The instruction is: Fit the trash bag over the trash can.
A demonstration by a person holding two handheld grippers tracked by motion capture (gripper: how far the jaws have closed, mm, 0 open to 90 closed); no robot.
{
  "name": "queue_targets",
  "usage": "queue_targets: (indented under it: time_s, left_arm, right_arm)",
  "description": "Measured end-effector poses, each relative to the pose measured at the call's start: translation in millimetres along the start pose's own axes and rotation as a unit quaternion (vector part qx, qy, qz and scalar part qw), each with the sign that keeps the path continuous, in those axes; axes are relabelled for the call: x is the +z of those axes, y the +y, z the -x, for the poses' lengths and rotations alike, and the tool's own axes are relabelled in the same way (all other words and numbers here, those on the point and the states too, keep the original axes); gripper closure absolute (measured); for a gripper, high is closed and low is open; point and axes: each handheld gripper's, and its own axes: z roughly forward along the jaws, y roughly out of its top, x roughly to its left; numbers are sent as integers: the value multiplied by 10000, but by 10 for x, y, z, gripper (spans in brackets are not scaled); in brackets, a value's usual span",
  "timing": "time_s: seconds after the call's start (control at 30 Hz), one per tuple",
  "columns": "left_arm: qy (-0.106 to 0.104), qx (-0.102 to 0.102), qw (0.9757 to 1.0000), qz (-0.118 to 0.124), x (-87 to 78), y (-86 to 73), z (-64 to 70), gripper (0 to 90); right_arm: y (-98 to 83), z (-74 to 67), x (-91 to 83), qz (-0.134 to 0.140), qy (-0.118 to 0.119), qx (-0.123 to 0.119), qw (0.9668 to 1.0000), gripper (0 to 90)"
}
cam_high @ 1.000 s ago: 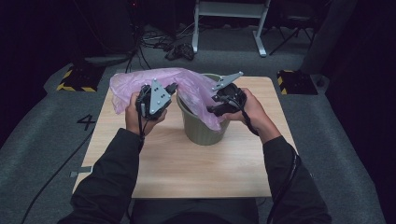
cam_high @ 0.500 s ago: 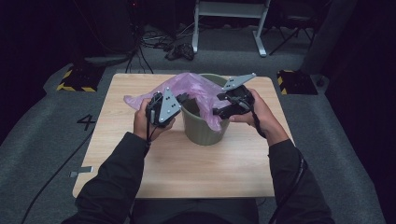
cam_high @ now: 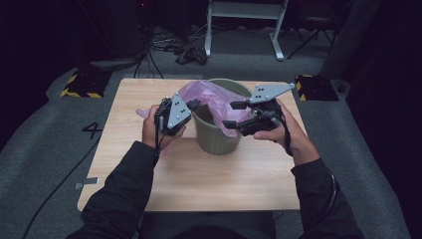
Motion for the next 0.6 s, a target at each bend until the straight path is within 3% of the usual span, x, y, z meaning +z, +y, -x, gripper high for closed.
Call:
queue_targets:
  time_s: [0.1,0.23,0.37,0.47,0.57,0.6]
  left_arm:
    - [-31,35,10000,23,19,19,21,900]
    - [-105,82,9999,76,25,49,58,900]
    - [-197,52,9997,126,37,66,73,900]
    - [-279,47,9995,172,45,73,80,900]
    - [-306,45,9994,183,53,79,96,900]
    - [-294,60,9994,176,51,82,99,900]
  right_arm:
    - [-20,-31,128,-302,-47,-47,9995,362]
    - [-73,52,316,-731,-251,104,9970,598]
    - [-88,151,420,-951,-402,273,9943,723]
    - [-86,227,474,-1098,-585,348,9916,714]
    - [-102,296,535,-1229,-757,482,9883,584]
    - [-110,313,551,-1236,-837,528,9874,591]
